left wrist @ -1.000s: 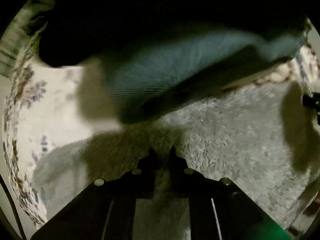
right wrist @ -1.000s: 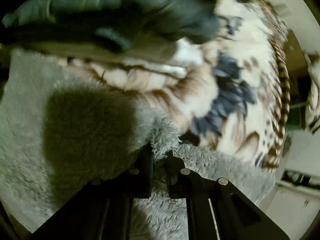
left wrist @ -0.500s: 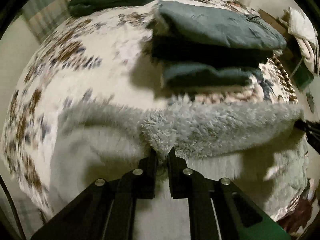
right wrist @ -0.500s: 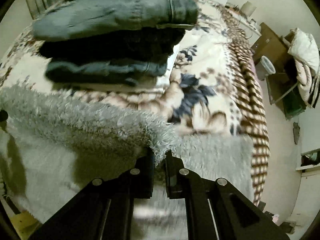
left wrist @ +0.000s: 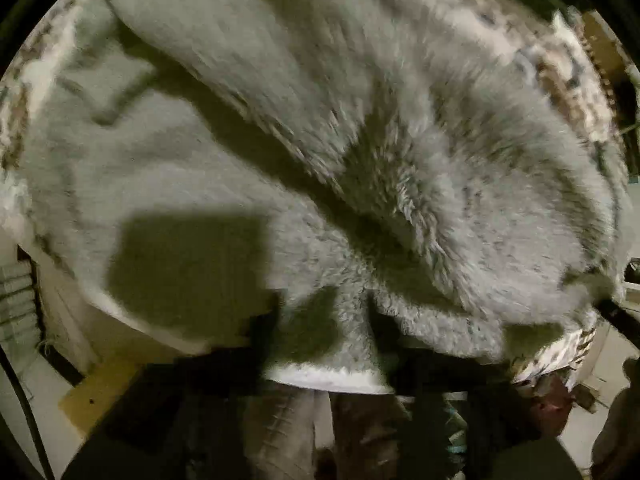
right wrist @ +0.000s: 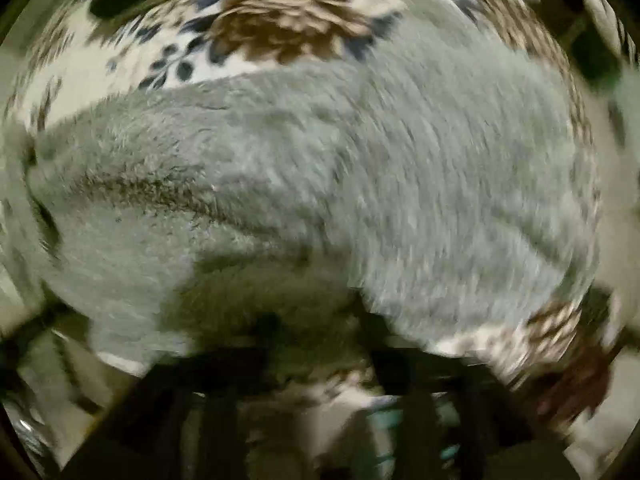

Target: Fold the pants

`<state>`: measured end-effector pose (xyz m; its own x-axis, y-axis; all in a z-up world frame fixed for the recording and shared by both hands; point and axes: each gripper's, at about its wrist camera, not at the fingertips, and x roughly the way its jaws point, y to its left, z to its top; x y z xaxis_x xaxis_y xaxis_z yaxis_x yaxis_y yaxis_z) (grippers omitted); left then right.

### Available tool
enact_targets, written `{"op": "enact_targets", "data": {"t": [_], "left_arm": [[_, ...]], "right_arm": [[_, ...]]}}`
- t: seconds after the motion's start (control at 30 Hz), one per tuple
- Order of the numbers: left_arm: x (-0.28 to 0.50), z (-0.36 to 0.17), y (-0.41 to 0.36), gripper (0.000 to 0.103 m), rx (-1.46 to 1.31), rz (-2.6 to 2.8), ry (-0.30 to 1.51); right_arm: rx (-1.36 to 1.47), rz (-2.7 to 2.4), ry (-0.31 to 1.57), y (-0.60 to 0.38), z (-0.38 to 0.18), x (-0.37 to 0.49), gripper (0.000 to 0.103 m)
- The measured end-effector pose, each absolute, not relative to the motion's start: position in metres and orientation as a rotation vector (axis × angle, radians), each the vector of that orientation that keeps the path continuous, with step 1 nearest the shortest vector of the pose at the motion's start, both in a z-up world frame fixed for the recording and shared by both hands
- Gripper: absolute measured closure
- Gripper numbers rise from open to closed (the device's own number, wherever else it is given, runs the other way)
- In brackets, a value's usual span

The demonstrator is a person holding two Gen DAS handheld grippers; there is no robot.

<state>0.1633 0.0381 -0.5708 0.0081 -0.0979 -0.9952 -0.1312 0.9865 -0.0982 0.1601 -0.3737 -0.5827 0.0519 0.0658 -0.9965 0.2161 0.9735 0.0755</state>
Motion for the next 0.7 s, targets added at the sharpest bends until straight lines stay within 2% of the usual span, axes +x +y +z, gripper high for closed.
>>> {"op": "enact_targets", "data": {"t": [0.03,0.07,0.17,0.27,0.4,0.5,0.57,0.6,0.7], "left_arm": [[0.162,-0.558,0.04,0.008,-0.158,0.034,1.541],[0.162,-0.546,0.04,0.002,-0.148,0.045,1.513],[0.17,-0.528,0.029,0.002,-0.099,0.066,1.473],[0.201,-0.521,0.0,0.002,0.056,0.137,1.414],[0.24,-0.517,-0.035,0.002,0.103,0.172,1.364],[0.253,-0.519,-0.057,0.002,0.115,0.171,1.356],[0.258,-0.519,-0.073,0.002,0.116,0.162,1.361],[0.26,-0.518,-0.081,0.002,0.11,0.152,1.362],[0.256,-0.514,-0.098,0.002,0.081,0.129,1.362]], "right_arm": [[0.255,-0.128,1.493,-0.378,-0.573,0.156,0.009],[0.31,-0.157,1.458,-0.387,-0.555,0.148,0.009],[0.422,-0.247,1.382,-0.417,-0.522,0.152,0.009],[0.411,-0.315,1.335,-0.444,-0.511,0.188,0.009],[0.41,-0.381,1.347,-0.473,-0.543,0.27,0.009],[0.339,-0.393,1.461,-0.478,-0.586,0.33,0.01],[0.237,-0.426,1.491,-0.479,-0.599,0.342,0.047],[0.244,-0.425,1.477,-0.482,-0.597,0.338,0.097],[0.404,-0.458,1.308,-0.508,-0.556,0.296,0.098]]}}
